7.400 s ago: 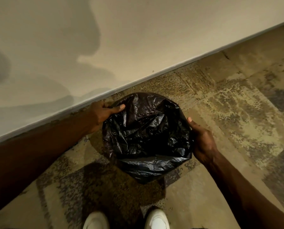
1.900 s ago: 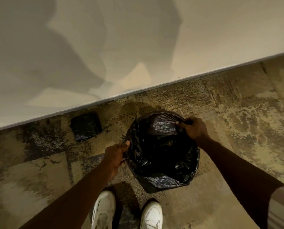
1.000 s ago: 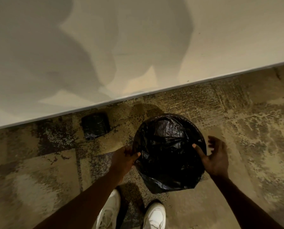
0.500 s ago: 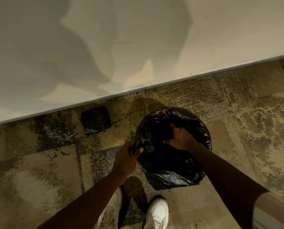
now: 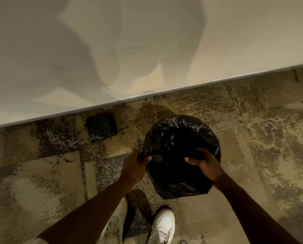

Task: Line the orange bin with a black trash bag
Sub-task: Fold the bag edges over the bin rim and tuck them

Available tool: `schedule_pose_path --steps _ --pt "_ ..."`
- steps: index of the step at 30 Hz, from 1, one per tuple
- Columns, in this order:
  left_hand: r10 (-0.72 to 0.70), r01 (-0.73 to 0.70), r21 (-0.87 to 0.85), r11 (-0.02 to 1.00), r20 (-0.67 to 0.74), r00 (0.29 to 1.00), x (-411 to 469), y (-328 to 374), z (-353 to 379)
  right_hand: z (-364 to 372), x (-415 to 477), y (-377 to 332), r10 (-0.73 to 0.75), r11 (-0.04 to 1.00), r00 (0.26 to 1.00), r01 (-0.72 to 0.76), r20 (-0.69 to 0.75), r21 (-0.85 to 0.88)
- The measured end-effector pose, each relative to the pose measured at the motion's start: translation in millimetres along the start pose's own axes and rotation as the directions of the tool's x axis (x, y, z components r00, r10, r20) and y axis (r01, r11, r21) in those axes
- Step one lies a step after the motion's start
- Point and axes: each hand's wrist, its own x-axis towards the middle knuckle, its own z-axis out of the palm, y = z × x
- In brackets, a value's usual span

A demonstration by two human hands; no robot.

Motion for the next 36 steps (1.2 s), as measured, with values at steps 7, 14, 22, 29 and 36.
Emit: schedule_pose_path --steps 7,14,22,29,36 --pt "-0.032 0.032 -0.049 0.998 0.01 0.999 -1 -4 1 -6 -22 2 -0.185 0.956 0.979 0.2 -0.091 0.215" --pt "-0.129 0.129 -0.233 0.964 0.015 0.991 -9 -10 6 -25 -47 27 -0.279 0.93 0.707 0.367 -0.65 0.001" --pt "-0.321 0.292 -0.463 0.837 0.018 0.947 -31 -12 22 -27 -29 67 -0.09 0.966 0.826 0.209 -0.557 0.154" --pt "-0.525 0.49 -0.343 0.801 -0.01 0.851 -70 13 40 -18 -30 70 0.02 0.913 0.847 0.201 -0.531 0.355" --pt "-0.569 0.6 -0.695 0.396 0.327 0.755 -70 6 80 1 -29 74 0.294 0.61 0.93 -0.006 -0.22 0.792"
